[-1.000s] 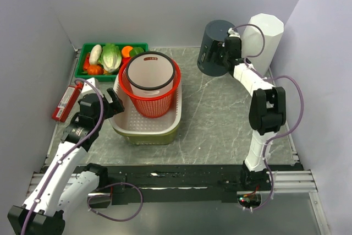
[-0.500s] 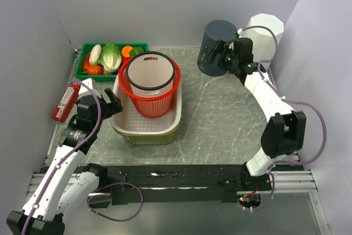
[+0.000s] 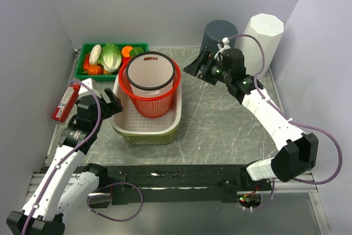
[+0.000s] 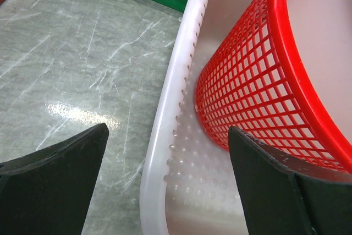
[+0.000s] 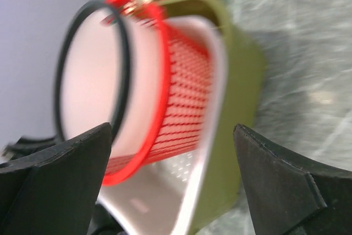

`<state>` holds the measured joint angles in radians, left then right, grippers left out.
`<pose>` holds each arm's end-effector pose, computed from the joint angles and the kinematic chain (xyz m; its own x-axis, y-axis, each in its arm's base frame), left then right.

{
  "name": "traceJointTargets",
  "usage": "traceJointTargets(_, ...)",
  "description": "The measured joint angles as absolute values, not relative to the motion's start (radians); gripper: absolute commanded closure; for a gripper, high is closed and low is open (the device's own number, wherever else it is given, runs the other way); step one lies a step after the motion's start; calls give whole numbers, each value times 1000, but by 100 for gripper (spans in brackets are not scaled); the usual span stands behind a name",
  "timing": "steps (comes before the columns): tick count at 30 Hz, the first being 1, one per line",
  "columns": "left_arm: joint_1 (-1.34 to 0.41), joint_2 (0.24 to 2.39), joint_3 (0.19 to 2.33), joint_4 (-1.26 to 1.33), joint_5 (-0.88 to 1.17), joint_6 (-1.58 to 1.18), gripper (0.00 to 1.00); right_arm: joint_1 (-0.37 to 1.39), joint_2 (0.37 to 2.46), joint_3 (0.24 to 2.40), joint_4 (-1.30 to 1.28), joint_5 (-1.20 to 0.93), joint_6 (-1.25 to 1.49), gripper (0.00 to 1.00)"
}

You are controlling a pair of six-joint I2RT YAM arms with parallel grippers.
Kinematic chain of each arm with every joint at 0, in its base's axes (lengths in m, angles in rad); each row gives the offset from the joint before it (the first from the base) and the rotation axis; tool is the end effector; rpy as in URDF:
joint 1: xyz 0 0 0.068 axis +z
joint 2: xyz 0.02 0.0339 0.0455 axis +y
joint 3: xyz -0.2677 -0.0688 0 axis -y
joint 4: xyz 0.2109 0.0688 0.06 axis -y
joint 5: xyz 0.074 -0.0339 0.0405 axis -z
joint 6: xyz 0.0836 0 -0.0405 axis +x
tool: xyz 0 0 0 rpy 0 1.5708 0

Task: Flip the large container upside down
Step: Pick up the container from the container.

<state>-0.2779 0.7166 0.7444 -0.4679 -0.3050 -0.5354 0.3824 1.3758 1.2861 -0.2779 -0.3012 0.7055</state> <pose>0.1669 -0.0215 0.2897 -0.3526 -0.4055 -0.8434 -0.2087 0.9126 -0.3515 0.2942 0.1451 0.3617 -0.6514 0.4054 -0.6413 -0.2506 0.6828 0.6863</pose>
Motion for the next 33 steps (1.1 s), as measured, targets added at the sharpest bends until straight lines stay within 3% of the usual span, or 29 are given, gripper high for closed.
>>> traceJointTargets(9, -278, 717, 744, -468, -305, -535, 4, 532, 1367, 1293, -290, -255, 705, 20)
traceJointTargets(19, -278, 717, 744, -468, -305, -535, 4, 696, 1367, 1354, -336, -80, 633, 23)
traceJointTargets(33, -278, 717, 744, -468, -305, -535, 4, 705, 1531, 1480, -379, -33, 627, 41)
